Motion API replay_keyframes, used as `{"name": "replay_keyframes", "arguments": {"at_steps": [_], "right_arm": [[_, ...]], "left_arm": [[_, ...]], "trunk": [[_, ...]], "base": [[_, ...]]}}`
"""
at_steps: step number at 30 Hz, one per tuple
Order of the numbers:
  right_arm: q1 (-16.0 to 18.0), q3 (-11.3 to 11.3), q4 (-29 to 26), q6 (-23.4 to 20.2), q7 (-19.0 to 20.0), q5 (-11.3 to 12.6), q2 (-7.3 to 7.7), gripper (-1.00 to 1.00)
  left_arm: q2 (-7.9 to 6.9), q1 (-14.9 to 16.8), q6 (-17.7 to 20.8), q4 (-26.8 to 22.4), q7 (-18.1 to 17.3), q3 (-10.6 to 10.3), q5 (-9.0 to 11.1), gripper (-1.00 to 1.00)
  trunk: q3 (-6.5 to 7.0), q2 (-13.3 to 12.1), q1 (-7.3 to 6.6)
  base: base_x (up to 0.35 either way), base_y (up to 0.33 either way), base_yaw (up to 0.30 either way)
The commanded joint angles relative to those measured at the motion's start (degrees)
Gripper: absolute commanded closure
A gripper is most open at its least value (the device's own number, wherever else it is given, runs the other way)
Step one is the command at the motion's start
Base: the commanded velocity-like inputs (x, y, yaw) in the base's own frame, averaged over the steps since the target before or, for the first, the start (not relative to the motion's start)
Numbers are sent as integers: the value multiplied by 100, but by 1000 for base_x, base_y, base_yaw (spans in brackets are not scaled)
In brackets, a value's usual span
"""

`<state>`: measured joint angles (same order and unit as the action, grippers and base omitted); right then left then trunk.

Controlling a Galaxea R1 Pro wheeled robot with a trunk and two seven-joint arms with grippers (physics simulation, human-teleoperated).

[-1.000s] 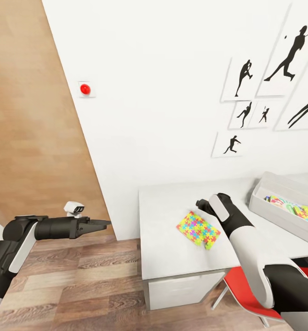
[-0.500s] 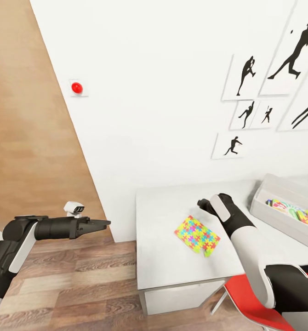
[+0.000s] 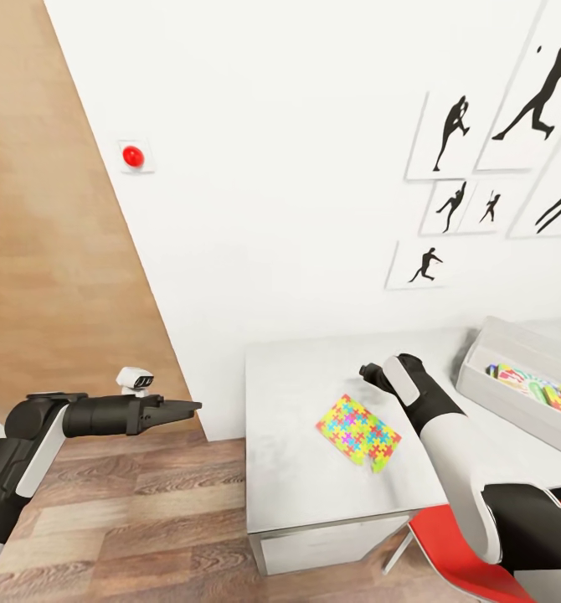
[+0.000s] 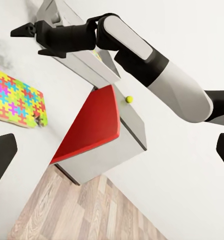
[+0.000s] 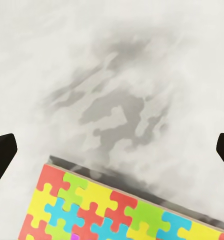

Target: Put all the toys in the child's room - the three board games (two on the bed and one on the table), the two jigsaw puzzles on the table, and the tennis ball on the table - inside the toy box on the table in the child's room.

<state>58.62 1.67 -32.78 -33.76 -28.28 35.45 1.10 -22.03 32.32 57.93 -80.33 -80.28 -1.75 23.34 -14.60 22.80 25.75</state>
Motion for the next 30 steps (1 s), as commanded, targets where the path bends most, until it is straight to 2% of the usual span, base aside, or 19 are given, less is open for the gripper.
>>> {"name": "replay_keyframes", "arguments": {"at_steps": [1,15,30], "right_arm": [[1,15,-9,-17,-46,51,4,-100],[13,9,64,-15,306,19,13,-100],[17,4,143,-17,340,-59,20,-100]], "left_arm": [[-4,5,60,0,-5,-10,21,-100],[3,5,60,0,-5,-10,21,-100],[5,3,60,0,-5,-14,21,-100]], "trunk": [[-14,12,3],[-28,12,3],[-108,12,3]], "base": [[6,-6,0],[-6,-1,0],[-114,0,0]]}}
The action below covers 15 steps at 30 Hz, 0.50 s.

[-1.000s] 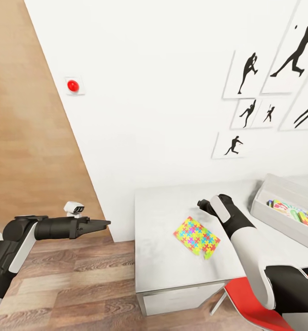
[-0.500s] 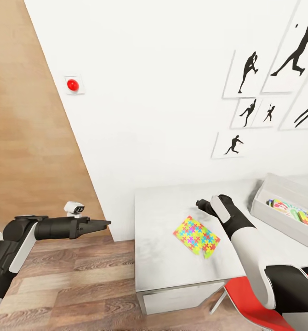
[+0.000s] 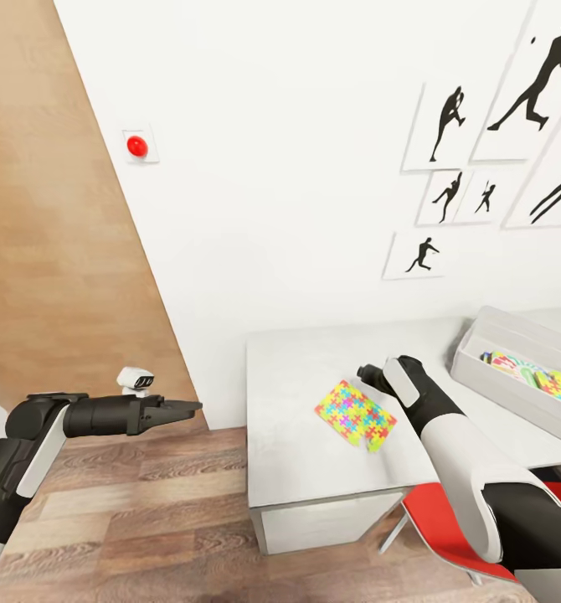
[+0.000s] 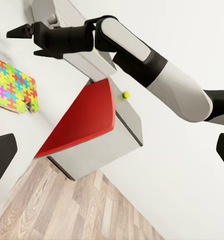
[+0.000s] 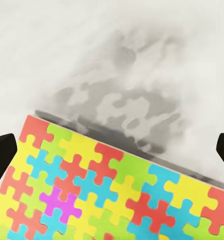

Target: Put all the toys in the child's room - the three board games (two on the bed and one on the table), the two jigsaw puzzles on the table, and the tennis ball on the table - inside the toy box on the table in the child's room.

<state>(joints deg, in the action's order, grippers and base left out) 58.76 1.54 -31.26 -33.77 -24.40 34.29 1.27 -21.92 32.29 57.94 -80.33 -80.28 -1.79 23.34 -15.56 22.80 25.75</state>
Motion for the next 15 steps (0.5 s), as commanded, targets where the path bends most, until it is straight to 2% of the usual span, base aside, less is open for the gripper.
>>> {"name": "replay_keyframes", "arguments": {"at_steps": [1,15], "right_arm": [[4,15,8,-16,-48,55,4,-100],[4,13,186,-9,-42,47,1,-100]], "left_arm": [[-5,5,60,0,-5,-10,21,-100],[-5,10,60,0,-5,-14,21,-100]], "trunk": [[-12,12,3],[-14,12,3]], "base": [[-24,0,0],[-5,0,0]]}}
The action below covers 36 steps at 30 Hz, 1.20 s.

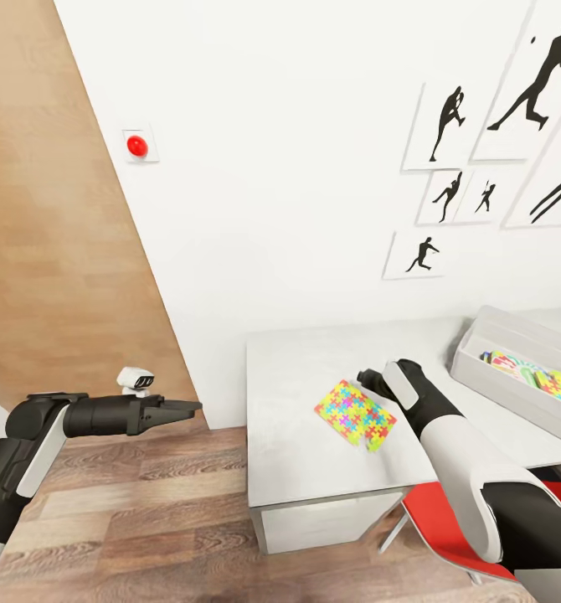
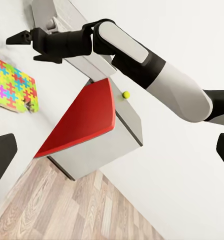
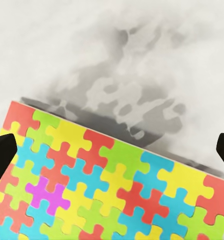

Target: Put all the toys in the child's room - the three board games (two on the bed and one on the table), the two jigsaw puzzles on the table, and the tennis ball on the table - inside the toy box on the table in the child's room.

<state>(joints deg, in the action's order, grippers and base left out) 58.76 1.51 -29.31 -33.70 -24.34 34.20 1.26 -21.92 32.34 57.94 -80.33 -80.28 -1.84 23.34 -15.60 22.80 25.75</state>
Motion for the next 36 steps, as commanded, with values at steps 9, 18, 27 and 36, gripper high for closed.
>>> {"name": "replay_keyframes", "arguments": {"at_steps": [9,18,27,36], "right_arm": [[-1,23,19,-9,-45,53,-2,-100],[-4,25,27,79,54,52,-2,-100],[-5,25,30,90,101,52,-3,-100],[-5,25,35,91,105,52,-3,-100]], "left_arm": [[-5,2,60,0,-5,-8,21,-100],[-5,3,60,0,-5,-10,21,-100],[-5,2,60,0,-5,-9,21,-100],[-6,1,60,0,-5,-10,21,-100]], "trunk": [[-43,11,3],[-124,11,3],[-208,11,3],[-255,11,3]], "base": [[0,0,0],[0,0,0],[0,0,0],[0,0,0]]}}
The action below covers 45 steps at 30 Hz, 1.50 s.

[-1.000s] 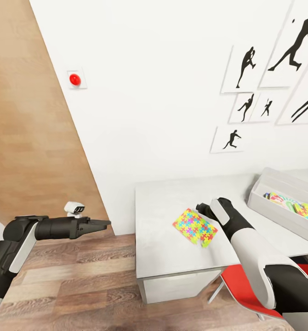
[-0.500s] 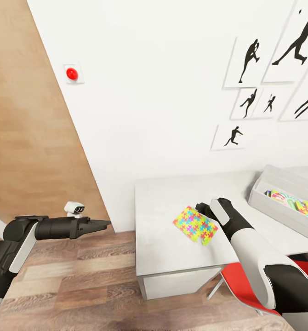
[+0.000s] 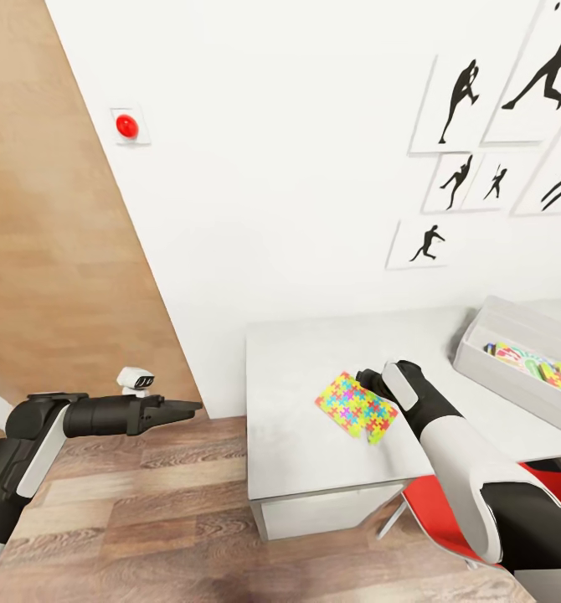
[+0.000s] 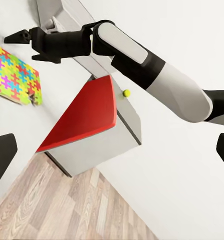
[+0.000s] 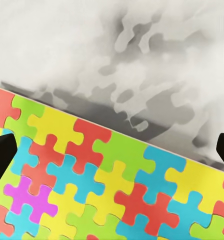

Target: Put all the toys in the child's room - the three board games (two on the bed and one on the table), the two jigsaw puzzles on the table, and the tennis ball on the table - inside the toy box on the table in the child's room.

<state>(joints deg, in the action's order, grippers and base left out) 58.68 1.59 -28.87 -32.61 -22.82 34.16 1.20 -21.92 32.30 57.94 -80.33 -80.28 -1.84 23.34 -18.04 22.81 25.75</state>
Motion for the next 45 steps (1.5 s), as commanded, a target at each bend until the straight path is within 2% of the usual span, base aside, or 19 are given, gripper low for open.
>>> {"name": "replay_keyframes", "arguments": {"at_steps": [1,22,45], "right_arm": [[3,17,-9,-17,-47,56,3,-100],[3,17,-5,-17,-38,60,3,-100],[3,17,-5,-17,123,56,12,-100]], "left_arm": [[-5,5,60,0,-5,-10,21,-100],[-5,7,60,0,-5,-10,21,-100],[-5,6,60,0,-5,-10,14,-100]], "trunk": [[-12,11,3],[-23,11,3],[-140,11,3]], "base": [[0,0,0],[0,0,0],[0,0,0]]}}
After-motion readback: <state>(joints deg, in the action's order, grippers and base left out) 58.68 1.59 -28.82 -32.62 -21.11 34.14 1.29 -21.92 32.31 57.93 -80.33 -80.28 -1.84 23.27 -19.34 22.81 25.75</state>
